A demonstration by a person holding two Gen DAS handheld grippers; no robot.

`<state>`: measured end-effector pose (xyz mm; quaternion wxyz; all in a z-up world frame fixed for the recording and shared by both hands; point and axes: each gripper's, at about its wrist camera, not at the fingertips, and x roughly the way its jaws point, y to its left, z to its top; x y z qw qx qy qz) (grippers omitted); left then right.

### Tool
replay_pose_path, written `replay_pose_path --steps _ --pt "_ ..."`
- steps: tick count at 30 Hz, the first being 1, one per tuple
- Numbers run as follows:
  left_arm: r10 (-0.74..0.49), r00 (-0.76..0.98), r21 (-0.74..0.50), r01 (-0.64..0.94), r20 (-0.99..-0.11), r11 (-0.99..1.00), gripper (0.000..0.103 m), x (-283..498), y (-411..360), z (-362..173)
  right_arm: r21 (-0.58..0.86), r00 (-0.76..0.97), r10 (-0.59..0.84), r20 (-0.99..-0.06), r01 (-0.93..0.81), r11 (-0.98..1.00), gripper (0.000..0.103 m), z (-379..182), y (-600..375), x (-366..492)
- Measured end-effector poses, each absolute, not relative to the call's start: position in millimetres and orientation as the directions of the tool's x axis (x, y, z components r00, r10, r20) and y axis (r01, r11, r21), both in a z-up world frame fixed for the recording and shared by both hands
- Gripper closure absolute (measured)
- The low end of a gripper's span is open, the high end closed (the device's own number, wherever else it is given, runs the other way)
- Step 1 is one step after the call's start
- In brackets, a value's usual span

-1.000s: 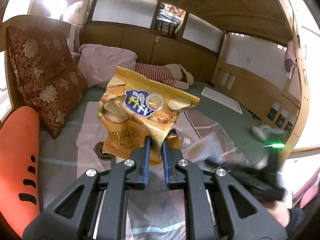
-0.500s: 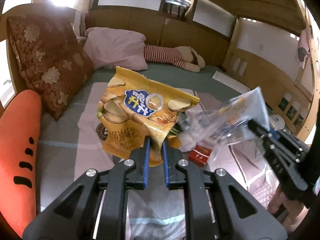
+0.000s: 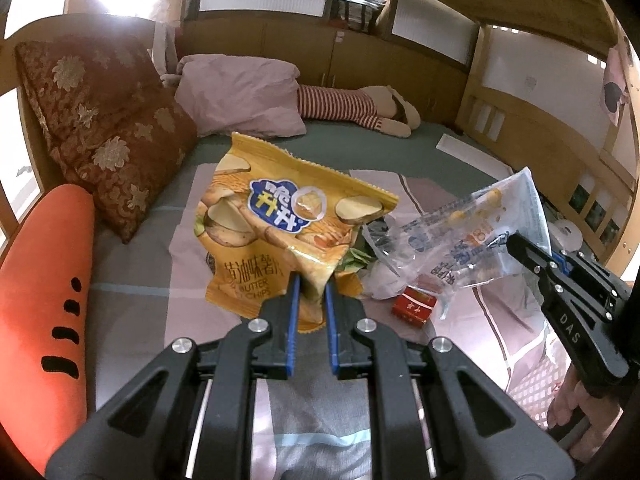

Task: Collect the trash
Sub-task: 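Lift the yellow chip bag with the left tool while the right tool lifts the clear wrapper, then carry both items to the white wastebasket and open both tools to drop them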

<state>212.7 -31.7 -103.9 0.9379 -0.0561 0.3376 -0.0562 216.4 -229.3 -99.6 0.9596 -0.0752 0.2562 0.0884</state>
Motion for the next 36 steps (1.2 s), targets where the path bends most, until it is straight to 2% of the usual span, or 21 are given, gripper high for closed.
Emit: replay_pose_path --steps 7,15,21,24,28,31,36 --pt "-0.140 0.762 -0.132 0.072 -0.633 0.989 0.090 216.1 -30.3 -107.9 -0.099 0.845 0.130 -0.519 -0.211 0.972 0.095 -99.1 -229.6 219.1" --pt "-0.169 0.763 -0.131 0.111 -0.624 0.985 0.090 216.6 -48.0 -109.1 -0.097 0.867 0.087 -0.490 -0.154 0.983 0.095 -89.4 -252.6 208.6" --pt "-0.243 0.751 -0.144 0.195 -0.614 0.970 0.090 212.4 -78.9 -108.3 -0.055 0.886 0.001 -0.464 -0.030 0.998 0.095 -82.5 -318.4 162.8" --pt "-0.289 0.720 -0.179 0.227 -0.631 0.957 0.090 212.7 -96.9 -114.4 -0.066 0.880 -0.103 -0.464 0.082 0.994 0.095 -82.7 -366.5 129.3" --pt "-0.378 0.678 -0.171 0.354 -0.630 0.920 0.090 203.2 -149.2 -110.6 -0.066 0.838 -0.259 -0.480 0.260 0.963 0.094 -82.6 -439.5 84.7" --pt "-0.489 0.603 -0.154 0.520 -0.630 0.840 0.090 183.5 -218.8 -100.0 -0.118 0.777 -0.397 -0.489 0.392 0.912 0.094 -84.2 -490.8 52.6" --pt "-0.601 0.451 -0.130 0.719 -0.660 0.683 0.090 147.1 -335.6 -90.0 -0.171 0.675 -0.483 -0.557 0.476 0.863 0.094 -107.9 -543.6 23.5"
